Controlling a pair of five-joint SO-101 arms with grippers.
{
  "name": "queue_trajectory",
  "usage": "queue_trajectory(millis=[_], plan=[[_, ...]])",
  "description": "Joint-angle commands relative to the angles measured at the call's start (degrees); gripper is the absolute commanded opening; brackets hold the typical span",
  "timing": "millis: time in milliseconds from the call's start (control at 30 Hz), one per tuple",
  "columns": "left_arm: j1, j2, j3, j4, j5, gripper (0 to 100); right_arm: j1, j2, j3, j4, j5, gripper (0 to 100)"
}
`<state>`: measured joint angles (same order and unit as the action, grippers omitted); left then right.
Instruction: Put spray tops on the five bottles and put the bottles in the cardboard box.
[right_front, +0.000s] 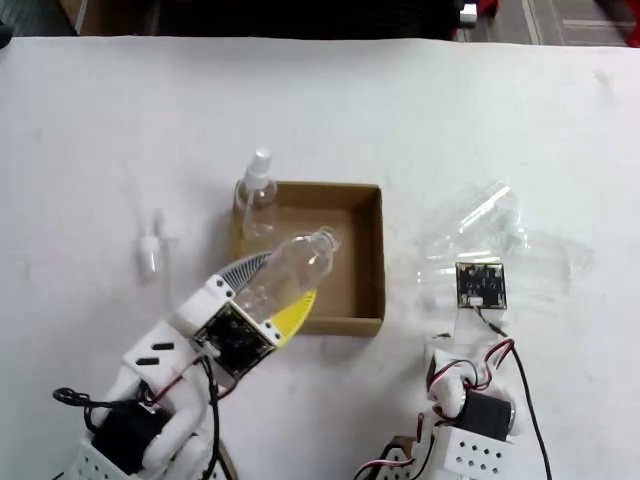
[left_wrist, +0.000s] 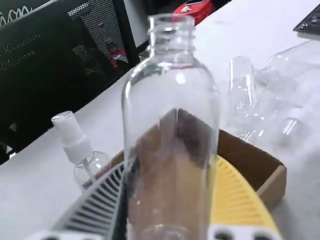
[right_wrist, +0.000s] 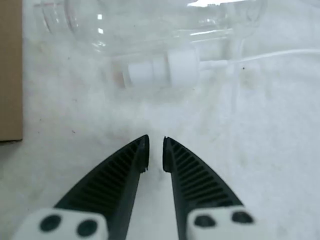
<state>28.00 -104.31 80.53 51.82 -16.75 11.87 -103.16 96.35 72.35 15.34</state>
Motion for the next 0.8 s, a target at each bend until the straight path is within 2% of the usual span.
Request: queue_trajectory(millis=[0,233,400,767], plan=[[0.7,-0.5,-0.4,-1.1,-0.4,3,-1.3,-0.1,0.5,-3.3,0.2,4.3],[0.8,-0.5,-0.4,-1.0,-0.3,3,-1.9,0.0,0.5,-4.6,0.4,4.3],[0.8,-0.5,-0.4,-0.8,-0.3,3,-1.8,-0.1,0.5,-13.0,0.4,3.9],[0.8,-0.5,-0.4,-0.8,-0.3,3,-1.5,-0.2,0.4,-47.9,0.0,4.3]])
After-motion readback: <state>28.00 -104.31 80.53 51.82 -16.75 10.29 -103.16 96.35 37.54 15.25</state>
